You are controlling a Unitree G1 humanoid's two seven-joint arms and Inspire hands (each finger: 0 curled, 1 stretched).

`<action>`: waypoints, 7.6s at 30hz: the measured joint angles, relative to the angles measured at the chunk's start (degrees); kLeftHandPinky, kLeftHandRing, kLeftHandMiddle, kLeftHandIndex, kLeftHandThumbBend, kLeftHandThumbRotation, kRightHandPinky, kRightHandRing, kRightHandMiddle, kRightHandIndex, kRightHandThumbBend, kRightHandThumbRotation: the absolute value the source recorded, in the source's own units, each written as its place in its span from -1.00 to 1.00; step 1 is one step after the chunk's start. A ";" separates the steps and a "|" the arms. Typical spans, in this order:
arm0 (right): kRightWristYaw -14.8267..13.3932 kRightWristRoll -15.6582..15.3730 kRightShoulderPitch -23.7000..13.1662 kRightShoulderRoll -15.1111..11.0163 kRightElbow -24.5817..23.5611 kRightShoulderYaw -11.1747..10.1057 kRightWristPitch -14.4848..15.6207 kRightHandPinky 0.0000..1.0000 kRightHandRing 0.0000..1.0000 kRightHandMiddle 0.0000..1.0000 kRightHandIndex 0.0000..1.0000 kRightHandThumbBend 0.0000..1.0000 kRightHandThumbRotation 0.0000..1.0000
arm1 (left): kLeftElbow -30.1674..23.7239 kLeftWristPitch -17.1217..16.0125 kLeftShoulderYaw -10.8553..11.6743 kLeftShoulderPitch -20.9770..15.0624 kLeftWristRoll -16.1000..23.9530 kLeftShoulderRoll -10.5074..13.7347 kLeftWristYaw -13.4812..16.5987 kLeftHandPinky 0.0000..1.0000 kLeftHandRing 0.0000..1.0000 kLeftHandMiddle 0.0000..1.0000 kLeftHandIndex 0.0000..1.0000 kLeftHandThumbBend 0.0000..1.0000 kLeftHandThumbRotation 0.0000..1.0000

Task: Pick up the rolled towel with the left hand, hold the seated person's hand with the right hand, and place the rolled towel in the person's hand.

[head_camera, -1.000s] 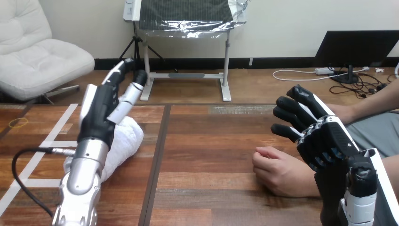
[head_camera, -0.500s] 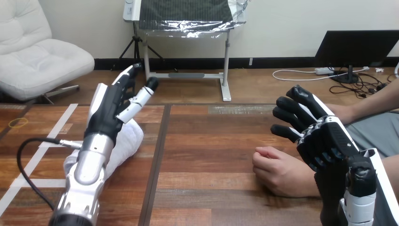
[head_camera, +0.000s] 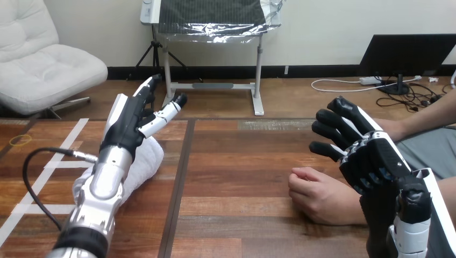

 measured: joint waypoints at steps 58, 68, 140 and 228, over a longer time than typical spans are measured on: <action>0.04 -0.03 -0.16 0.03 0.00 0.06 -0.45 0.56 0.71 0.72 0.75 0.47 1.00 | -1.46 23.76 -16.09 -2.10 23.27 2.99 26.47 1.00 0.99 1.00 0.97 0.99 -0.36; 0.03 -0.07 -0.16 0.04 0.00 0.16 -0.45 0.55 0.71 0.72 0.75 0.47 1.00 | -6.30 30.40 -17.30 -1.23 24.29 2.98 22.84 0.93 0.92 0.96 0.92 0.95 -0.21; 0.01 0.52 -0.13 -0.14 -0.27 0.12 -0.20 0.54 0.69 0.70 0.73 0.49 1.00 | -9.89 54.02 -24.32 -4.10 27.07 -0.70 4.37 1.00 0.98 0.97 0.89 0.79 -0.03; 0.06 2.36 0.00 -1.81 -2.17 0.00 0.48 0.50 0.66 0.69 0.71 0.55 1.00 | -0.73 56.83 -20.73 -10.73 17.10 -0.96 -6.74 0.34 0.72 0.79 0.80 0.70 0.12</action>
